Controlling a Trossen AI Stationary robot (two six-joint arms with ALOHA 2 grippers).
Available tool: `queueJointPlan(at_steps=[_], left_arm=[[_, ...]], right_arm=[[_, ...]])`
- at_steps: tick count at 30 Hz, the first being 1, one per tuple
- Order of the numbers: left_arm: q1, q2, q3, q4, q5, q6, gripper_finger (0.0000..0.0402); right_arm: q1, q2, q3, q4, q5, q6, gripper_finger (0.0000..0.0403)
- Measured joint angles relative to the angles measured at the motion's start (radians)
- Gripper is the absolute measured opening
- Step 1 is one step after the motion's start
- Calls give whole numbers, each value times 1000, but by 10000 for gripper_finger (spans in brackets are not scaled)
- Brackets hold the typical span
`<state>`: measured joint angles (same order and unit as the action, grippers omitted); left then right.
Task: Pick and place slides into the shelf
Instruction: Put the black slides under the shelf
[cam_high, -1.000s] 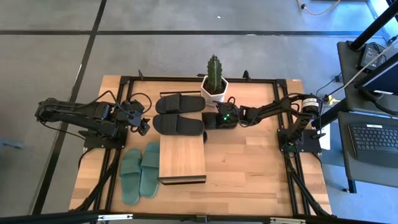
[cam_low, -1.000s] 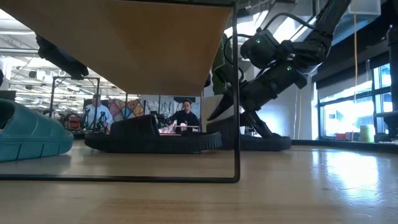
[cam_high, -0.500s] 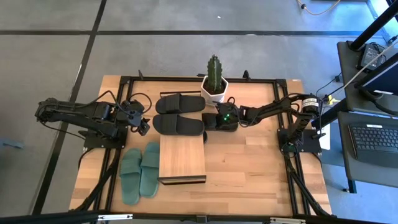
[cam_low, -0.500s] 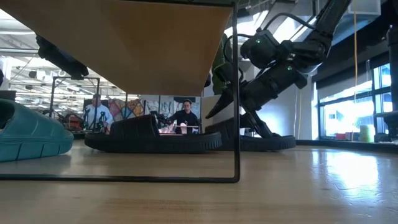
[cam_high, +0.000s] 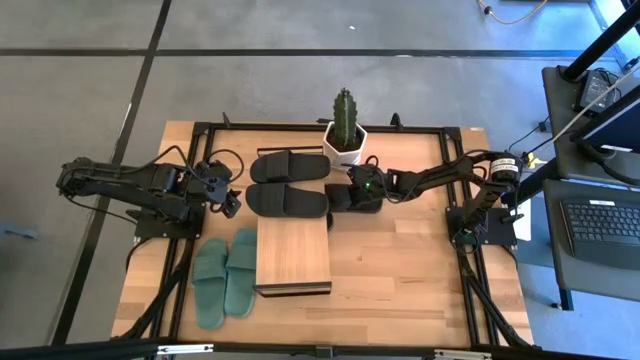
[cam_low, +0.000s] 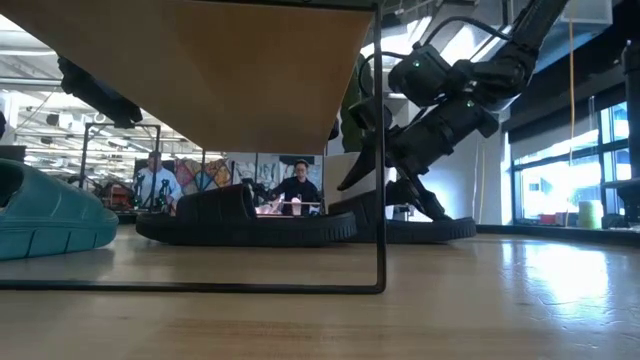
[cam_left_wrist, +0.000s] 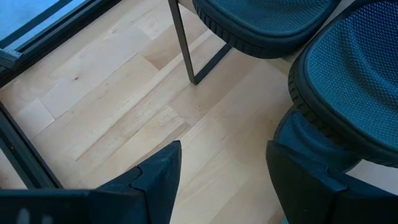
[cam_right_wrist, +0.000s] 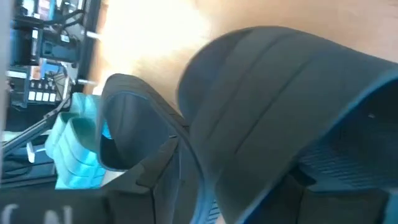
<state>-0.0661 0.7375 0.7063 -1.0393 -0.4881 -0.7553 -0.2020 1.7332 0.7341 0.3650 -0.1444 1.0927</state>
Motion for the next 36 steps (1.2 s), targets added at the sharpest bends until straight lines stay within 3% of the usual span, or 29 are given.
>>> queueJointPlan(at_steps=[14, 18, 31, 36], left_arm=[[0, 0, 0, -7, 4, 0, 225], [0, 0, 0, -8, 4, 0, 225], [0, 0, 0, -7, 3, 0, 225], [0, 0, 0, -6, 3, -1, 225]], right_arm=[[-4, -77, 0, -142, 11, -92, 179], [-7, -134, 0, -264, 22, -117, 179], [-7, -368, 0, -597, 63, -420, 179], [-2, -474, 0, -889, 116, -227, 179]])
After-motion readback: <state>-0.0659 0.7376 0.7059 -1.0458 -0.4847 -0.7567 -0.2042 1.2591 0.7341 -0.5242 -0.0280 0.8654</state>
